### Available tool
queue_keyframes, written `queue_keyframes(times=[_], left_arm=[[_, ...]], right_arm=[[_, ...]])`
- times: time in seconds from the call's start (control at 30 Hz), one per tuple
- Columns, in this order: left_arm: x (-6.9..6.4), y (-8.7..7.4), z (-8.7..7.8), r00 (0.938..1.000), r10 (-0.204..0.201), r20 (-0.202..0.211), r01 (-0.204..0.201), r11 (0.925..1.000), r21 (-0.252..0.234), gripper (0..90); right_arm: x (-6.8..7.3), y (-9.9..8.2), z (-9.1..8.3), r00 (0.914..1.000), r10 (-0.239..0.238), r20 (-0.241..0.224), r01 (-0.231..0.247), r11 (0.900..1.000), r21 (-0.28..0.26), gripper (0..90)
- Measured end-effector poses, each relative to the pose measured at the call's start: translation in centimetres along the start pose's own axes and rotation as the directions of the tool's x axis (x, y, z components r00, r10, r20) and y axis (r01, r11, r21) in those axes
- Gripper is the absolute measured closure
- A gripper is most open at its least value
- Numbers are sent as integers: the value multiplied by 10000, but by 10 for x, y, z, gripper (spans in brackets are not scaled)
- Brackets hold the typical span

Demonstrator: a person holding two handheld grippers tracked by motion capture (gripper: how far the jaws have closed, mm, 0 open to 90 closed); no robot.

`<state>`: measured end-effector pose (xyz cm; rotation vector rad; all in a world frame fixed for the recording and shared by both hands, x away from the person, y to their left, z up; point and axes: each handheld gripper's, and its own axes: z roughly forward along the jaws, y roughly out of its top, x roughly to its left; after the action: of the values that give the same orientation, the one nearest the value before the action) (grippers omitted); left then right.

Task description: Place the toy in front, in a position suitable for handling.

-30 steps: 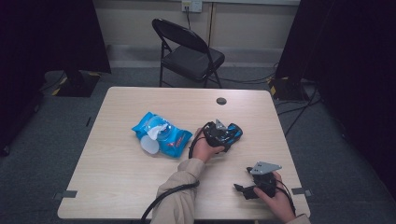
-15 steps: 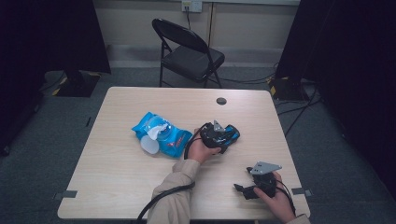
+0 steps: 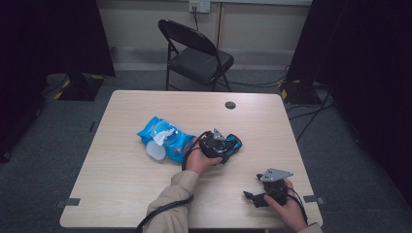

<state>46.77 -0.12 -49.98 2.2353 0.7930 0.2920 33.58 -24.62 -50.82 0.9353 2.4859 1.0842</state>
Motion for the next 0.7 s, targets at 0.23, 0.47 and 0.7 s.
queue_keyframes(times=[0.23,0.47,0.7], left_arm=[[1,-1,2,9998,167,49,-167,9998,98,240],[-2,9,9,9992,305,-245,-303,9995,80,161],[-2,9,12,9999,48,-119,-47,9999,91,258]], right_arm=[[0,0,0,10000,2,2,-2,10000,0,138],[0,0,0,10000,5,-2,-5,10000,-2,138],[0,0,0,10000,9,-9,-9,10000,-3,138]])
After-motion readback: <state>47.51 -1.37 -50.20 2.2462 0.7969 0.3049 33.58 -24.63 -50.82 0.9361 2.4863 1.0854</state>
